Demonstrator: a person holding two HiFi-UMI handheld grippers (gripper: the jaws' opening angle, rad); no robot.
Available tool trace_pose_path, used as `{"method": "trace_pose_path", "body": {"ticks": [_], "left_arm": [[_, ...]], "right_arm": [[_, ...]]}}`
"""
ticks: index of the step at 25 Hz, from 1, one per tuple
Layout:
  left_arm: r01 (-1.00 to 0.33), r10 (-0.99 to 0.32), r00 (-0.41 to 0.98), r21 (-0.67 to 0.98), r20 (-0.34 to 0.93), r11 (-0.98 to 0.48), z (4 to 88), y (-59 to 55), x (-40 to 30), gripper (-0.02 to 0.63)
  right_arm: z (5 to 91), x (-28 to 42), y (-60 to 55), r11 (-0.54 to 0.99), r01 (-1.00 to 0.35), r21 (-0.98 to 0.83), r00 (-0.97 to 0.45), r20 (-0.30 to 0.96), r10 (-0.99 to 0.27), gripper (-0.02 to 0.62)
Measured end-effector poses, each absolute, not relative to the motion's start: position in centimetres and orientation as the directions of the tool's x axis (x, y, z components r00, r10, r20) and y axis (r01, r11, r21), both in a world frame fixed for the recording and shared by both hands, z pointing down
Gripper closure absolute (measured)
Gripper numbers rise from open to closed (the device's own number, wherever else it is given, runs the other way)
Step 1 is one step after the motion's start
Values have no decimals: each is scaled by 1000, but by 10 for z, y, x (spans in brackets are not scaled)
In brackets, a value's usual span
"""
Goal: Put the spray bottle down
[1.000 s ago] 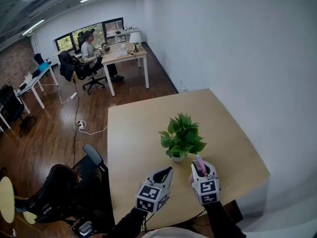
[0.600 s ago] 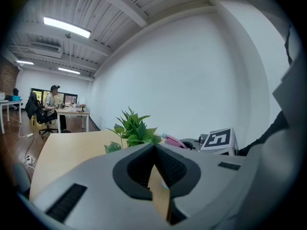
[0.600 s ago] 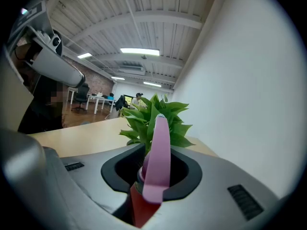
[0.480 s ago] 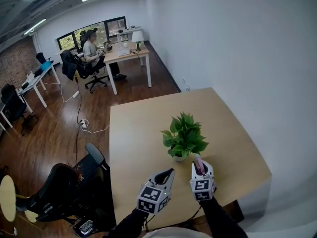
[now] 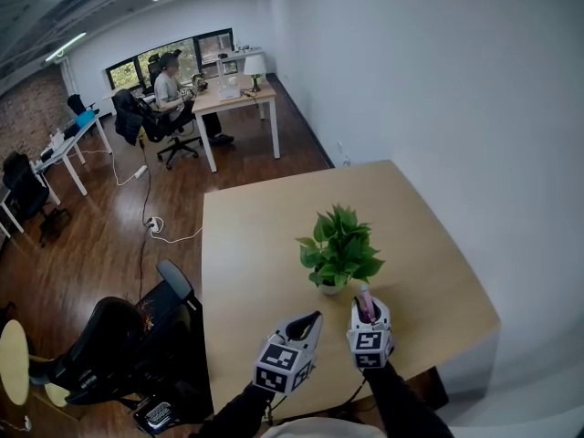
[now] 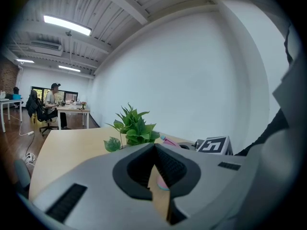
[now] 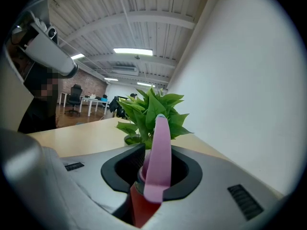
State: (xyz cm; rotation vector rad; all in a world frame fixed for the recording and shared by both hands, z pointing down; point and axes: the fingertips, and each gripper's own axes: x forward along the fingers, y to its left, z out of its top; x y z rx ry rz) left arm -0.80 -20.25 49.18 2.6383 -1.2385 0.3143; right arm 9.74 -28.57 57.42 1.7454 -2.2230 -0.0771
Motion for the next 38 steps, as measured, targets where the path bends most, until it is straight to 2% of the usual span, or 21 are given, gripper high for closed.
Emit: {"method": "trace_pose_path", "body": {"ticks": [10,13,15,25,31,33,38], "left_arm": [[-766,-719,633,99,287,-636,495,-198,-4,591],[-762,-715,637,98,287,-640,495,-197,-3,591],[-762,-715,637,97,287,-640,495,-197,-3,591],[-759,-713,643,109,282,-642,497,-200,-3,591],[-765,-720,637,117,276,-633,495,-202,-7,591],[-765,-721,638,119,270,-632,494,-202,-8,591],[-769,-728,635,117,258,-629,489,-204,-12,591]], "right_arm": [[573,98,-279,261,-939,224,-226,170,-959,514],[574,94,-277,282,-941,187,-253,166,-953,442],[571,92,-276,301,-941,152,-279,151,-948,350],[560,103,-263,287,-944,162,-269,125,-955,345],[549,127,-231,269,-957,108,-259,102,-961,345],[536,133,-216,275,-958,85,-268,93,-959,363],[499,141,-197,293,-954,64,-290,54,-955,540]]}}
